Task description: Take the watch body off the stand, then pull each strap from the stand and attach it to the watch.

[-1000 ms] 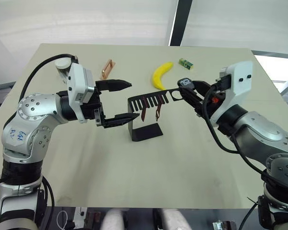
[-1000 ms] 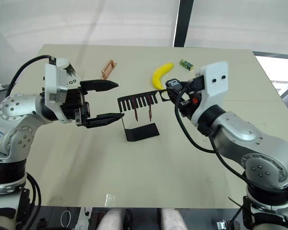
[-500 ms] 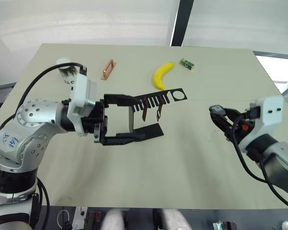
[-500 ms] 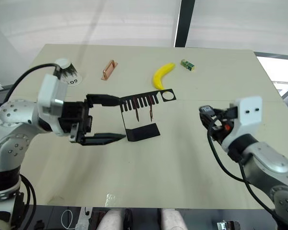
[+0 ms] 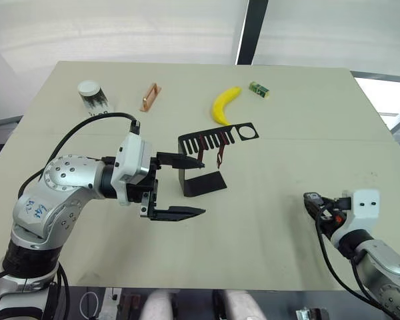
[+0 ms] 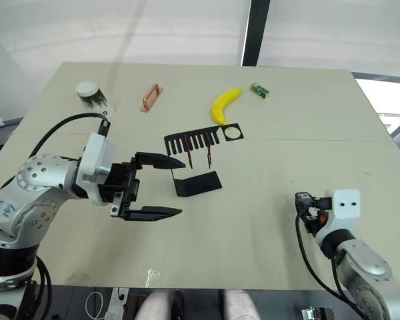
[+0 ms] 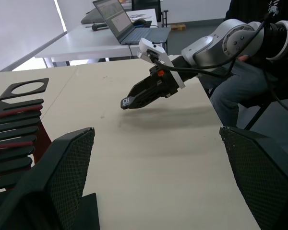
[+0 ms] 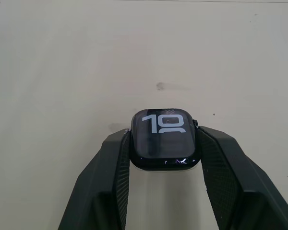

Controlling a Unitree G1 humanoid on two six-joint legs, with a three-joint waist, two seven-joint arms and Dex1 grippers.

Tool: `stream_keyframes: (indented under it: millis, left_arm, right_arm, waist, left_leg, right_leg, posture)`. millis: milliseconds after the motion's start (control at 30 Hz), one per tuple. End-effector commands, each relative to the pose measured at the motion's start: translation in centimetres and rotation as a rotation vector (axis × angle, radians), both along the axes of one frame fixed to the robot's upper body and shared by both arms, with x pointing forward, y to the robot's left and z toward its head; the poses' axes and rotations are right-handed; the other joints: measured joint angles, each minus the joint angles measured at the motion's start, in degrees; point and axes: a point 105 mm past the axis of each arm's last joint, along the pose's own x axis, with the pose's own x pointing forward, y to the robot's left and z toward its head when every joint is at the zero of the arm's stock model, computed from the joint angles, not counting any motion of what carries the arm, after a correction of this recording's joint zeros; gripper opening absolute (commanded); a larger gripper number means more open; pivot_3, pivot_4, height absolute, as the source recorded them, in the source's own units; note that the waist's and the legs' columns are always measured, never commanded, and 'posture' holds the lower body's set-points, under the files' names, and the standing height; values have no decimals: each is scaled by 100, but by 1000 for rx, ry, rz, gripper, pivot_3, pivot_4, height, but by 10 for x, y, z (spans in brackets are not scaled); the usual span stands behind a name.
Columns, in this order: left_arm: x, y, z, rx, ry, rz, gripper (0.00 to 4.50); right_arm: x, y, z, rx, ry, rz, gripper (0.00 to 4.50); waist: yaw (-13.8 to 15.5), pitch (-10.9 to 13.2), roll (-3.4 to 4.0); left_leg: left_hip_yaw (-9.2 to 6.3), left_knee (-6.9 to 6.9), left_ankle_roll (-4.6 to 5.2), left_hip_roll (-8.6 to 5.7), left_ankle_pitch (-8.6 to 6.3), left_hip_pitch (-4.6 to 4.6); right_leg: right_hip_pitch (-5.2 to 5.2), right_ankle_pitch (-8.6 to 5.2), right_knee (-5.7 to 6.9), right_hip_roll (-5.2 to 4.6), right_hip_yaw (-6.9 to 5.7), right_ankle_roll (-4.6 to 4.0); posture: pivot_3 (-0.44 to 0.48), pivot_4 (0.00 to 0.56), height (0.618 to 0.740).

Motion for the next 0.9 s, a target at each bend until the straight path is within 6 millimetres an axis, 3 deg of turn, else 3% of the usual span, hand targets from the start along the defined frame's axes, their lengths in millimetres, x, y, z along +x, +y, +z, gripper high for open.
stream_keyframes:
  millis: [33, 267, 767, 900]
  left_arm:
    - [-6, -1, 4, 5, -33, -22, 4500]
    - [-4, 1, 4, 8, -29, -14, 4500]
    - [-2, 2, 3, -1, -33, 5, 4500]
    - [0, 5, 0, -2, -29, 17, 4500]
  right_arm:
    - [0, -1, -2, -17, -18, 11, 1622]
    - [1, -4, -16, -3, 19, 28, 1622]
    - [-4, -7, -17, -38, 24, 50, 1622]
    - [-11, -9, -12, -49, 25, 72, 3511]
  waist:
    - [7, 0, 0]
    - [6, 0, 0]
    - [12, 0, 0]
    - [45, 0, 0]
  left_leg:
    - [0, 0, 0, 0, 0, 0]
    - [0, 0, 0, 0, 0, 2]
    - [0, 1, 0, -1, 0, 5]
    - [0, 1, 0, -1, 0, 4]
  right_leg:
    - [0, 0, 1, 0, 0, 0]
    - [0, 0, 8, -1, 0, 0]
    - [0, 0, 22, 0, 0, 0]
    - [0, 0, 23, -1, -1, 0]
  posture:
    - [0, 150, 740]
    - [0, 150, 740]
    - [0, 150, 740]
    - [0, 150, 740]
